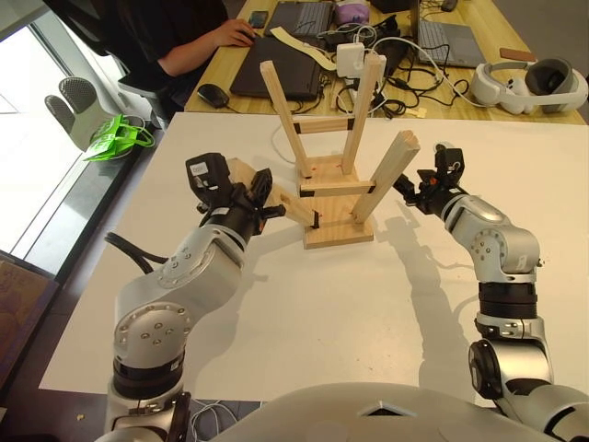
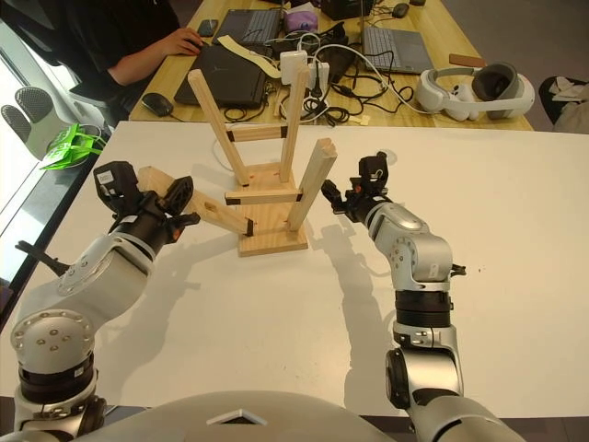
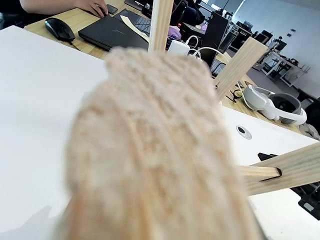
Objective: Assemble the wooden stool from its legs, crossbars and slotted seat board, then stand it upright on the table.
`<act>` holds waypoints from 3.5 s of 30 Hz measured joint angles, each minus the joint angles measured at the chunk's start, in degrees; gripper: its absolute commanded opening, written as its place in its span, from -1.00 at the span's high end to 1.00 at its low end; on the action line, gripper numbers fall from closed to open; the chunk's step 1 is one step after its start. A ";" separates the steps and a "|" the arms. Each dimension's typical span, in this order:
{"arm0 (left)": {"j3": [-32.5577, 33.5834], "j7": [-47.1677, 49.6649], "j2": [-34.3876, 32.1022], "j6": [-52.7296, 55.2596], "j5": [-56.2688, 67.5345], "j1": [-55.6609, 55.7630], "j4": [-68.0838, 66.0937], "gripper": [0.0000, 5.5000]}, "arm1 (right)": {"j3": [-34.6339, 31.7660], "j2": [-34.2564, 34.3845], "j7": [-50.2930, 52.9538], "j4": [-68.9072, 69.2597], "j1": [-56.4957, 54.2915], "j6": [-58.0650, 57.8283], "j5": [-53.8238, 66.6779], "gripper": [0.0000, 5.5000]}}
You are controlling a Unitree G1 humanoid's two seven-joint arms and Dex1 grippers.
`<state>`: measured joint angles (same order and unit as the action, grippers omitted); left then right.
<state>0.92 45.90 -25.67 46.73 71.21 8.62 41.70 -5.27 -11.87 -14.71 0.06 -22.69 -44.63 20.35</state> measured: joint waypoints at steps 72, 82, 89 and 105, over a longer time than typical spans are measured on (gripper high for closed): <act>-2.85 -9.12 12.23 18.44 -14.18 17.47 -14.94 -0.22 | 1.59 4.64 9.07 9.45 -1.23 10.48 -7.94 -0.40; 2.60 -13.95 16.68 16.03 -17.12 18.34 -12.00 -0.22 | -7.45 10.85 9.28 23.73 -14.34 13.09 12.21 -0.40; 7.85 -16.63 16.38 14.92 -19.54 18.59 -10.90 -0.22 | -1.65 11.42 14.22 41.97 -8.29 0.36 40.17 -0.40; 14.86 -19.82 14.91 9.80 -25.16 19.95 -8.85 -0.22 | 14.67 -17.42 1.85 47.21 25.09 -0.25 20.31 -0.40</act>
<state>15.78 26.08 -10.77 56.53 46.05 28.57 32.85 9.40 -29.29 -12.86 47.27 2.40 -44.87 40.65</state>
